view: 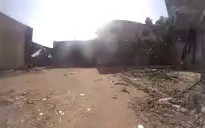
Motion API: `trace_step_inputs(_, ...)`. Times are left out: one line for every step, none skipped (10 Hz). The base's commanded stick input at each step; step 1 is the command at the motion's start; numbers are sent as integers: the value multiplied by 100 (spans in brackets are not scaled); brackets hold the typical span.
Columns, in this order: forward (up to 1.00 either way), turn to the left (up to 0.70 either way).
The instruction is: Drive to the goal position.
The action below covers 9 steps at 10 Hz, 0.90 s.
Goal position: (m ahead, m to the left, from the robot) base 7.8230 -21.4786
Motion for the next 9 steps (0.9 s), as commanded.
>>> trace_step_inputs(100,0)
trace_step_inputs(100,0)
trace_step_inputs(100,0)
trace_step_inputs(100,0)
trace_step_inputs(100,0)
trace_step_inputs(100,0)
trace_step_inputs(100,0)
trace_step_inputs(100,0)
trace_step_inputs(100,0)
